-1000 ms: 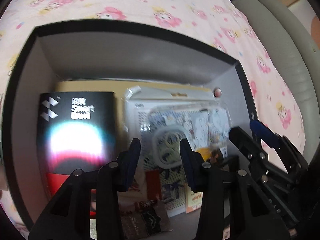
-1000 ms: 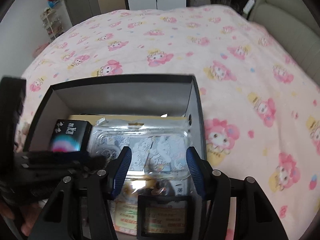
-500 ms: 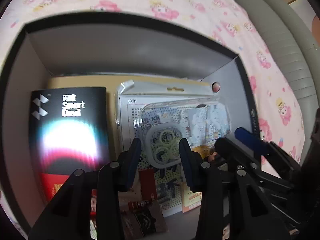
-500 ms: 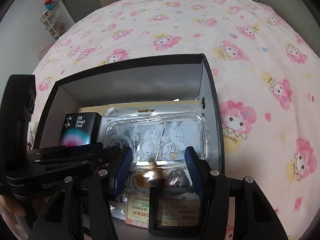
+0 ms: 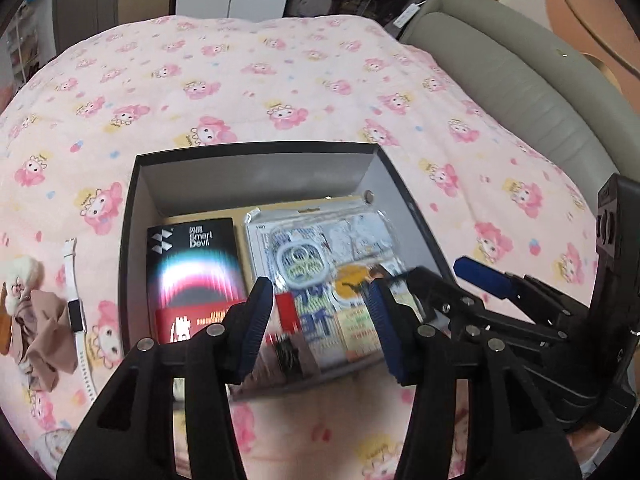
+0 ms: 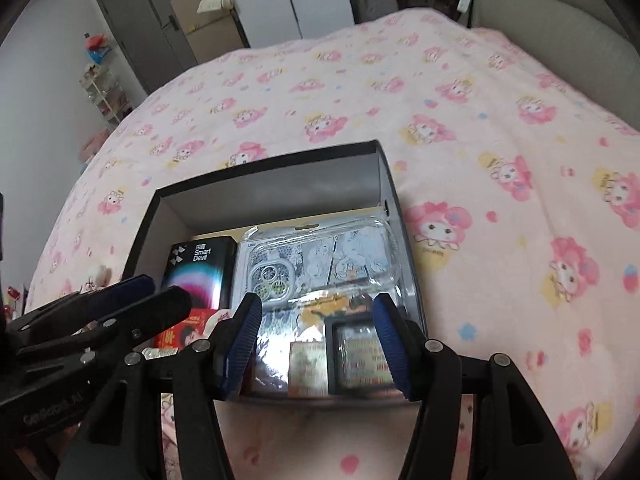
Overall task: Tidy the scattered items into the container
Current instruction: 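Withdraw the left gripper from the box and move it back over the bed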
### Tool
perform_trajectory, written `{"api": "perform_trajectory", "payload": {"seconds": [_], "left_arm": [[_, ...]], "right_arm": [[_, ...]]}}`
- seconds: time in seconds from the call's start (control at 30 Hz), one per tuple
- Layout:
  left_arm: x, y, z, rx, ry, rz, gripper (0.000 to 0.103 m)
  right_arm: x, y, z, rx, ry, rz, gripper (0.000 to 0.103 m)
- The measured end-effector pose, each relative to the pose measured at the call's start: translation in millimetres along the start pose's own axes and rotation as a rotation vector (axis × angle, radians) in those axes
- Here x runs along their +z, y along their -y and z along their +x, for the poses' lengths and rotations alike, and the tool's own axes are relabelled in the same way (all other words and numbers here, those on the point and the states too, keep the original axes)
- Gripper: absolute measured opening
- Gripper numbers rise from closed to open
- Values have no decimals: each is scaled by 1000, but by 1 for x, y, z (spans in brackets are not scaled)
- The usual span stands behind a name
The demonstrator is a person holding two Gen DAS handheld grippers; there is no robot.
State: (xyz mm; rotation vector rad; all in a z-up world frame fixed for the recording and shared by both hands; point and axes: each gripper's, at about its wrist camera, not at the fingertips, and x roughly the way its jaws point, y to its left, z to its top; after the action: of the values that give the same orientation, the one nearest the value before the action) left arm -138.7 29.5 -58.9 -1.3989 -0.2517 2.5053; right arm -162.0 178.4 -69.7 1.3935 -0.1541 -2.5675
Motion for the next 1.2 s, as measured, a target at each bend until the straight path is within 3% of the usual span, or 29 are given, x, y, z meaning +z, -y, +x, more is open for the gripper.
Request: {"api": "perform_trajectory", "payload": {"seconds": [0.27, 0.47, 1.2], "left_arm": [[-25, 4, -66, -23, 65, 47, 51], [-44, -2, -91, -30, 84, 41, 52], [-89, -49, -136, -20, 108, -1, 54]], "right_arm": [[-21, -26, -58, -24, 106, -8, 55], [-36, -47, -85, -41, 135, -44, 55], [-71, -113, -98, -28, 103, -136, 55]]}}
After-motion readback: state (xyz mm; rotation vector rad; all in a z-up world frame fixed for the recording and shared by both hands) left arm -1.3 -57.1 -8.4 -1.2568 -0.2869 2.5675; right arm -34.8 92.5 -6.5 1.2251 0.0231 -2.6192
